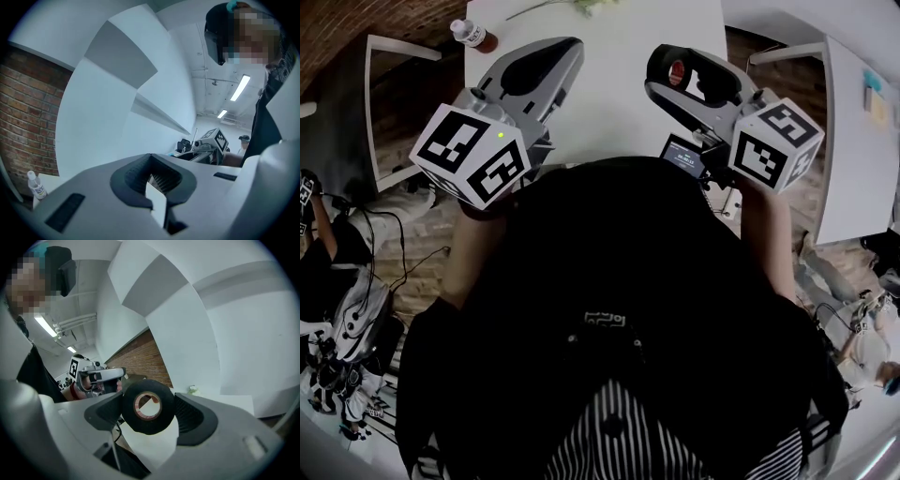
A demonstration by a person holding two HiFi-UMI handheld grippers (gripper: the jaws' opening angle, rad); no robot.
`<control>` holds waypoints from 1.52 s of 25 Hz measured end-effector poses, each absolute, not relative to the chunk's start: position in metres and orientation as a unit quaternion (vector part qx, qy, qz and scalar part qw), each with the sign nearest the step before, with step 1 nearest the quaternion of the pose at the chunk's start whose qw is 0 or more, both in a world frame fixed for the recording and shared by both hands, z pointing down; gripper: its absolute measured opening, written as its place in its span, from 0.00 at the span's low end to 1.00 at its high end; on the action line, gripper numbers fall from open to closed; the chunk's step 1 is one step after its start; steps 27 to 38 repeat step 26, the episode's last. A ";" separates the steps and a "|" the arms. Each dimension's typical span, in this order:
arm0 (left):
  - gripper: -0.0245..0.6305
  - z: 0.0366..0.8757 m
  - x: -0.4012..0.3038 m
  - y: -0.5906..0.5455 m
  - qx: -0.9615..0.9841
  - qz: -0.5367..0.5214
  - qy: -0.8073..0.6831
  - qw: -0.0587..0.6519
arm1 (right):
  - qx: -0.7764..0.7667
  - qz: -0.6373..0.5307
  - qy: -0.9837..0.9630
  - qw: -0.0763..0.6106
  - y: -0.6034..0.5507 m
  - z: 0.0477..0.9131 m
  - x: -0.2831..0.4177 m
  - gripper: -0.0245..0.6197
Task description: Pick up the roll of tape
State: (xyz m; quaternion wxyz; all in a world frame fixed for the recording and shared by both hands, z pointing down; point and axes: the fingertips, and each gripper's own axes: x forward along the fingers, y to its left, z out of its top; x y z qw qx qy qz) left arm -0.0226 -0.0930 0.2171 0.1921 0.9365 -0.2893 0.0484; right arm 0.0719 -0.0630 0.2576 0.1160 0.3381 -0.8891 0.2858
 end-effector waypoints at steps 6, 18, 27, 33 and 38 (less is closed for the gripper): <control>0.04 0.219 -0.026 -0.087 0.935 0.053 -0.290 0.198 | 0.317 0.298 -0.893 0.114 -0.061 0.259 0.057 0.57; 0.04 0.225 -0.020 -0.075 0.932 0.057 -0.291 0.207 | 0.305 0.302 -0.895 0.119 -0.052 0.261 0.058 0.57; 0.04 0.216 -0.030 -0.081 0.931 0.052 -0.300 0.204 | 0.304 0.293 -0.900 0.112 -0.062 0.253 0.050 0.57; 0.04 0.216 -0.030 -0.081 0.931 0.052 -0.300 0.204 | 0.304 0.293 -0.900 0.112 -0.062 0.253 0.050 0.57; 0.04 0.216 -0.030 -0.081 0.931 0.052 -0.300 0.204 | 0.304 0.293 -0.900 0.112 -0.062 0.253 0.050 0.57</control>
